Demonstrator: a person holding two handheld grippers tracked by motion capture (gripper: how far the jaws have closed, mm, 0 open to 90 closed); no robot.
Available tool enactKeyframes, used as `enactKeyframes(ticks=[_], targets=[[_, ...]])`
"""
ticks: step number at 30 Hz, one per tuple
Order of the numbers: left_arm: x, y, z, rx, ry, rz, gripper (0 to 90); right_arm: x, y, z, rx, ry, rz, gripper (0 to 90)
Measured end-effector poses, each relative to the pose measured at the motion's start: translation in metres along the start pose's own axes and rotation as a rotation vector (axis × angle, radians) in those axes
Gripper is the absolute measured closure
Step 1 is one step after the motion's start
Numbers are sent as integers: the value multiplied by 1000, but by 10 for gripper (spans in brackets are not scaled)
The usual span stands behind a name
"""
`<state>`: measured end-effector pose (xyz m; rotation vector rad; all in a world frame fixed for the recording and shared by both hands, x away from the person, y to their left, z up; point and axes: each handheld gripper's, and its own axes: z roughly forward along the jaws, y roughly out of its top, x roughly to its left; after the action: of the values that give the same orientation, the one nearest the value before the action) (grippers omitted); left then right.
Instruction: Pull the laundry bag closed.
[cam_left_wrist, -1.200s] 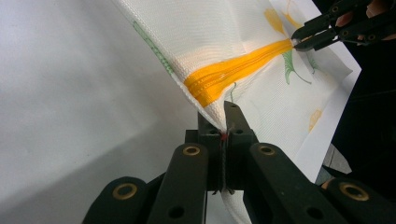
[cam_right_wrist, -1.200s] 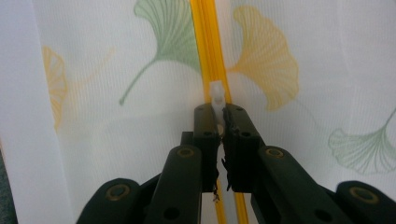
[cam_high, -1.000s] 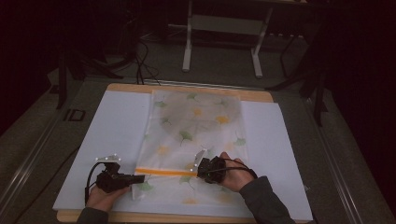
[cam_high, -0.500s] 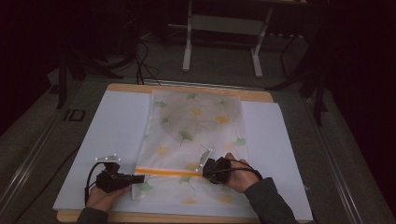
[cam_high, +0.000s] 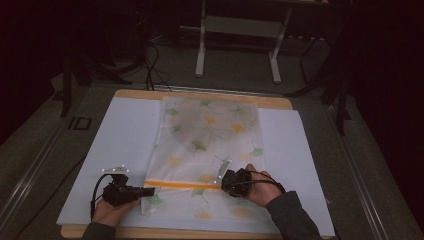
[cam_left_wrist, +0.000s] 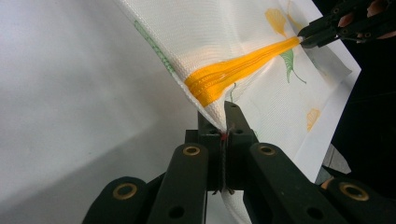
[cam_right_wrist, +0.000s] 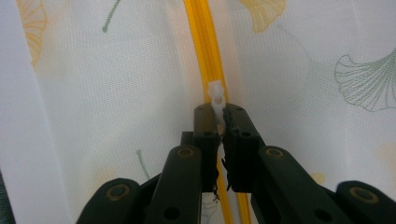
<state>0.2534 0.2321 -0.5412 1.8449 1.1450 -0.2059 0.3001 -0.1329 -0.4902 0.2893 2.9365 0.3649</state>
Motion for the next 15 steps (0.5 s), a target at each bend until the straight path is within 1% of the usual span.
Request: enactKeyframes(ticks=[15], targets=[[0, 0, 0, 0, 3, 2, 889, -2, -12, -3, 3, -2, 18, 845]])
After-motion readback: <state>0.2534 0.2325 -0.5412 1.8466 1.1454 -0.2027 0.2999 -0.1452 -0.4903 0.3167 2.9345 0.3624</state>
